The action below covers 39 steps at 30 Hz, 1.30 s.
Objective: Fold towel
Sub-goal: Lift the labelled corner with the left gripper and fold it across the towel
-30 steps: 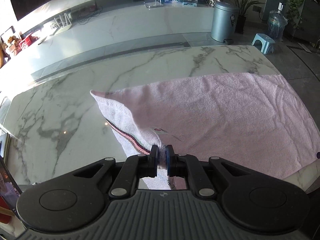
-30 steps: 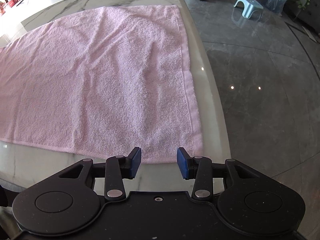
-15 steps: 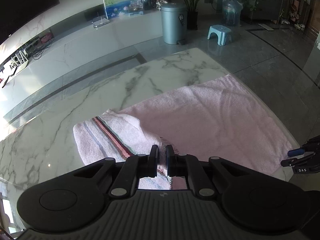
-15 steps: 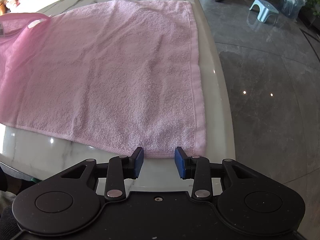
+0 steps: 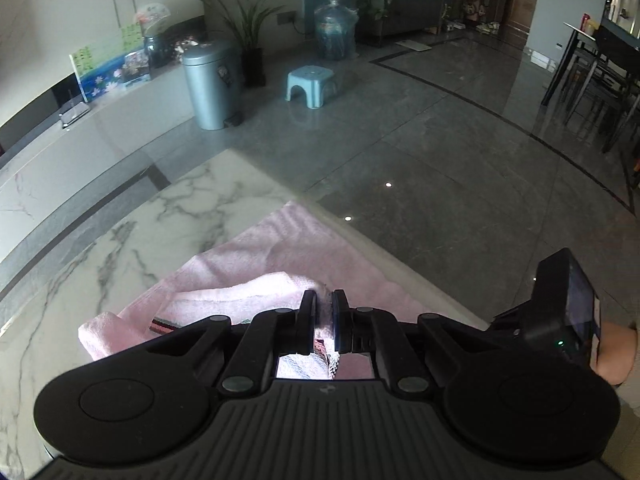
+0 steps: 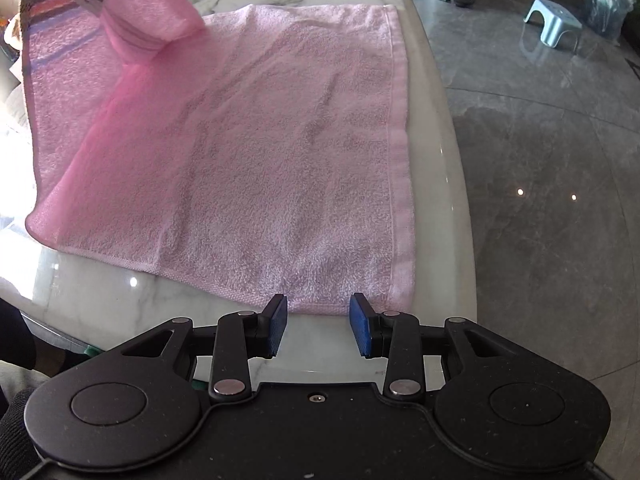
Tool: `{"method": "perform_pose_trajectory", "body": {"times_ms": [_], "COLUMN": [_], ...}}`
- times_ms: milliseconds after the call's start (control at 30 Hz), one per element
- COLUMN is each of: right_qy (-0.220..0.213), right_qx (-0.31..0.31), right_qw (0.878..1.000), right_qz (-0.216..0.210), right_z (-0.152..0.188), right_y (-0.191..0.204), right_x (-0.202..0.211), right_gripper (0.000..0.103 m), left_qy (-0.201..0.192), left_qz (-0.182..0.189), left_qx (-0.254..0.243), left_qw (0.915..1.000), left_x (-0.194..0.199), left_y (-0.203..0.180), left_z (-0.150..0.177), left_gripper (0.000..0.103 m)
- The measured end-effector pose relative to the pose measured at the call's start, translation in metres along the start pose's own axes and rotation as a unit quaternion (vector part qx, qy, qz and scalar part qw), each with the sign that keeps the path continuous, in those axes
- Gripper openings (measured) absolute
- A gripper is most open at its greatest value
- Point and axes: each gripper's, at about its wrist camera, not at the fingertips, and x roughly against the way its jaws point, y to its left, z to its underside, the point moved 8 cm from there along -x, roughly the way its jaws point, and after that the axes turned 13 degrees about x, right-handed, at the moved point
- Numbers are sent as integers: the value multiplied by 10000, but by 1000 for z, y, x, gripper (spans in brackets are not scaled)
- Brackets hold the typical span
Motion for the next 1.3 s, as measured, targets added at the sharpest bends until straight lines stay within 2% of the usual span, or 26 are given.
{"method": "perform_pose_trajectory", "body": {"times_ms": [267,433,533,767,1300], "right_qy": [-206,-314,-375,-485,-853], "right_qx": [-11,-98,-153,-127,-470], "right_qw": [9995,9986,9978,9972,9935], "right_qz": [-222,-406,-530,-557,-588], "right_z": [7,10,11,11,17], "right_y": [-3,-8,-9,-5,-7], "right_x": [8,10,11,12,13], "right_gripper": [34,34,34,34,34], "left_qy": [656,1163,1386,1552,1913], "left_qz": [529,670,854,1032,1115], "left_qx": [-492,-626,-498,-307,-281], "left_qw": [9952,9890,9854,9820,9748], "left_x": [-66,-107,-123,-136,-144], "left_y": [-57,-71,-72,-70,-74], "left_z": [19,40,49,59,74], "left_gripper": [7,6,6,6,6]}}
